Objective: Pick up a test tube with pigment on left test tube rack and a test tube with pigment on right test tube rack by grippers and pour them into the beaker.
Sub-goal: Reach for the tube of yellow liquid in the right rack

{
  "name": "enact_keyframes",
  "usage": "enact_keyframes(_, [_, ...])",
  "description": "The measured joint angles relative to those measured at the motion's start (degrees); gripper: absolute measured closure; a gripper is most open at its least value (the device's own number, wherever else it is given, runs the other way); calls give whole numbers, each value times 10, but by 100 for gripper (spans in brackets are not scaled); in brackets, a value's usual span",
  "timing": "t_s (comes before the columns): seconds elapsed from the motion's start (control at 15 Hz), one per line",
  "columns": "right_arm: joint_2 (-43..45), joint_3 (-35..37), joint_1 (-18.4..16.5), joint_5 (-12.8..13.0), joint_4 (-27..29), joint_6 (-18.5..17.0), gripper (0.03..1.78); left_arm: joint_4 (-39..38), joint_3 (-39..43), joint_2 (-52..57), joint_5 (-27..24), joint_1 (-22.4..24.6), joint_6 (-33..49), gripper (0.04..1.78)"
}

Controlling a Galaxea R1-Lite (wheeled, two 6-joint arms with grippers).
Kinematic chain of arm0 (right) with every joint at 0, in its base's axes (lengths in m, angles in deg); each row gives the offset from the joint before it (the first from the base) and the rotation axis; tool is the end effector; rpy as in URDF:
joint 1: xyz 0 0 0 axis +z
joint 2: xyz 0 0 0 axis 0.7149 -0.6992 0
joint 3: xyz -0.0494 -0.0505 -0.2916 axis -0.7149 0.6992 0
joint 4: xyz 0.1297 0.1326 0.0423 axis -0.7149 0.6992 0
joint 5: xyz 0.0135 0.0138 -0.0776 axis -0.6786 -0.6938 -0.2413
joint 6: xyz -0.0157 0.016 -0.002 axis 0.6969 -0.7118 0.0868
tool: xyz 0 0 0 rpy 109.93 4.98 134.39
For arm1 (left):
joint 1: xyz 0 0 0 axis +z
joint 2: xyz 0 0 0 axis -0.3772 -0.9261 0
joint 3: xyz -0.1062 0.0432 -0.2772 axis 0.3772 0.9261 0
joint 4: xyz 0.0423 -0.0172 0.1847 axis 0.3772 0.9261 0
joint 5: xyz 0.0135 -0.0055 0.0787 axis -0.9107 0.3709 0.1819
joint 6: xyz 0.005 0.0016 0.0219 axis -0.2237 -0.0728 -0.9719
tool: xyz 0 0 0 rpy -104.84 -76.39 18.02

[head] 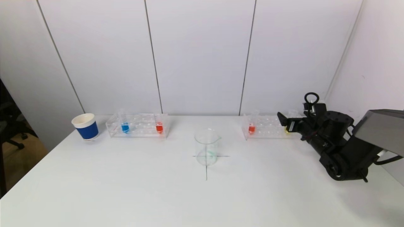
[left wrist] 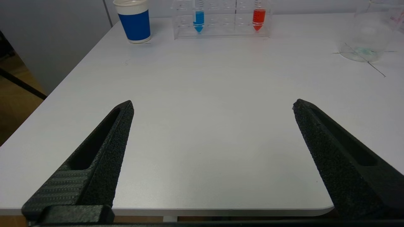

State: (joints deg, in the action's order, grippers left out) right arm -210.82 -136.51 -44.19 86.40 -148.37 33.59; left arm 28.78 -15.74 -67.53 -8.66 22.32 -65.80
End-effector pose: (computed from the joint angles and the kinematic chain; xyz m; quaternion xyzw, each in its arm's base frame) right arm 0.4032 0.0095 0.0435 0.0027 0.0172 -0.0008 0.9998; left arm -0.0241 -0.0001 0.0765 0.0029 0.0091 0.0020 1.0000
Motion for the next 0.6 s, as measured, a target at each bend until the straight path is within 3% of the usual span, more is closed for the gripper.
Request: enact_keyframes(0.6, [-6,-6,-1,1,2,0,4,0,0,0,0,0,0,6])
